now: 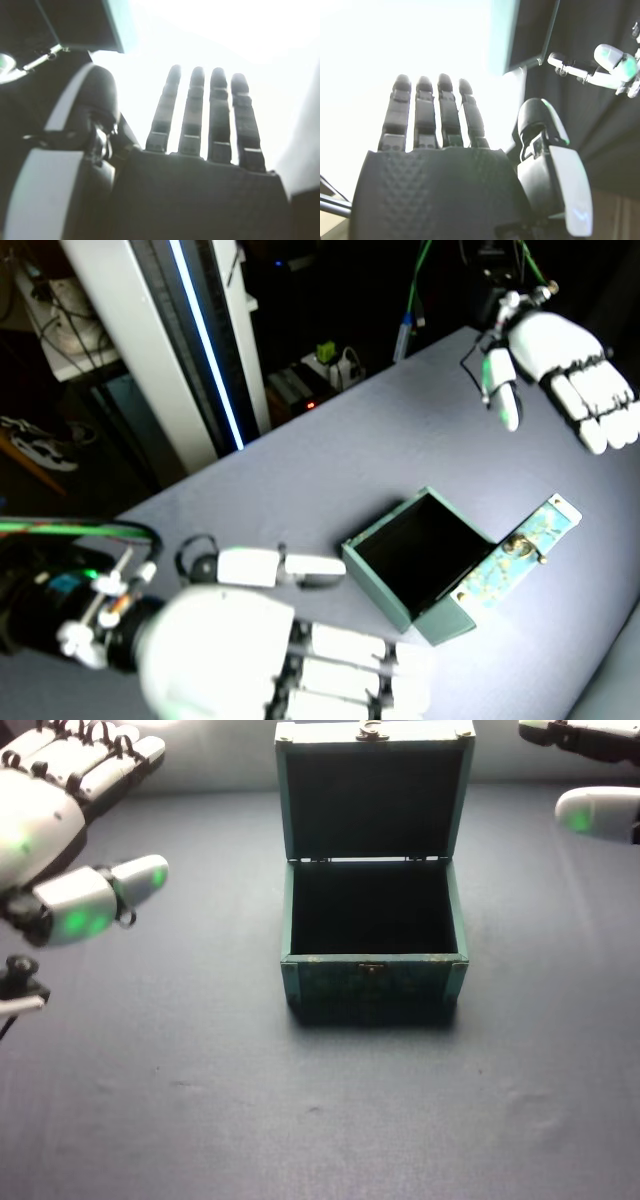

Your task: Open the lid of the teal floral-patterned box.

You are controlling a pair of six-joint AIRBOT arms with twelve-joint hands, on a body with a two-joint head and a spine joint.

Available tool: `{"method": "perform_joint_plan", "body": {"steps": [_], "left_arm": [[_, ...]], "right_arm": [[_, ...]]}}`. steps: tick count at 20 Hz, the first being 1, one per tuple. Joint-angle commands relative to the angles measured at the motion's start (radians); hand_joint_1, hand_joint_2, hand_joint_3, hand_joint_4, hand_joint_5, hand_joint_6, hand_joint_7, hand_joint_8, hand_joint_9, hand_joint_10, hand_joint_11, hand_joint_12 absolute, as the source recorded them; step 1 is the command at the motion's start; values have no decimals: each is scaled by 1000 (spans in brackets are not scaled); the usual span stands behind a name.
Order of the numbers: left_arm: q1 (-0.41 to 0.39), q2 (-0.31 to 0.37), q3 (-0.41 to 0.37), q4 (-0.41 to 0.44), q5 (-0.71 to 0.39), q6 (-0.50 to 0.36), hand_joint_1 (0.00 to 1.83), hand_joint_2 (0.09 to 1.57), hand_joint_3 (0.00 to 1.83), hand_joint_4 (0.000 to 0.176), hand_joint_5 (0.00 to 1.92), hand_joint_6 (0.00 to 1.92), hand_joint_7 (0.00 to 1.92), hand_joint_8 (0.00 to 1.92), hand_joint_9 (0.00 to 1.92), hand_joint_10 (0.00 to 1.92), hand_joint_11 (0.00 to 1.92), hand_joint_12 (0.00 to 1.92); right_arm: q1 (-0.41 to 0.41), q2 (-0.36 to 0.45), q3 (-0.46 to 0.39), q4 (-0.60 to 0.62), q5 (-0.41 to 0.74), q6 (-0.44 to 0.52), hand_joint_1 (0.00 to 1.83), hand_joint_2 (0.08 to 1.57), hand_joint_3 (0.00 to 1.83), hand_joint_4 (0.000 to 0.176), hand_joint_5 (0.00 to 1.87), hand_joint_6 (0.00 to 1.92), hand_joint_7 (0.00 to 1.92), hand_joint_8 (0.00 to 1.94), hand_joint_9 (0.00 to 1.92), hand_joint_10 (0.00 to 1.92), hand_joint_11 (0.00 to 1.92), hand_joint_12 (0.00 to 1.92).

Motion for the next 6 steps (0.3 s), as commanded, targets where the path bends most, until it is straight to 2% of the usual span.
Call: {"method": "perform_joint_plan", "body": {"steps": [1,3,4,5,6], "left_arm": [[17,27,-12,8,-262,-17,0,1320,0,0,55,6,83,4,77,4,77,41],[93,53,-55,14,-430,-67,0,1346,0,0,57,6,69,0,60,0,68,40],[129,63,-72,23,-517,-93,0,1383,24,0,88,3,87,7,82,11,2,418],[153,70,-84,29,-580,-112,0,1478,27,0,57,9,47,15,22,6,0,160],[174,74,-91,33,-629,-137,0,1478,27,0,57,9,47,15,22,6,0,160]], "right_arm": [[-14,29,-19,77,236,-14,0,1282,0,0,202,13,169,13,102,11,119,64],[-87,61,-85,133,395,-38,0,1293,0,0,207,13,160,7,72,2,67,45],[-136,70,-118,158,485,-38,0,1339,0,0,228,7,176,7,66,1,2,195],[-172,76,-142,173,553,-38,0,1337,0,0,221,3,171,2,67,1,0,256],[-204,79,-162,184,616,-38,0,1337,0,0,221,3,171,2,67,1,0,256]]}}
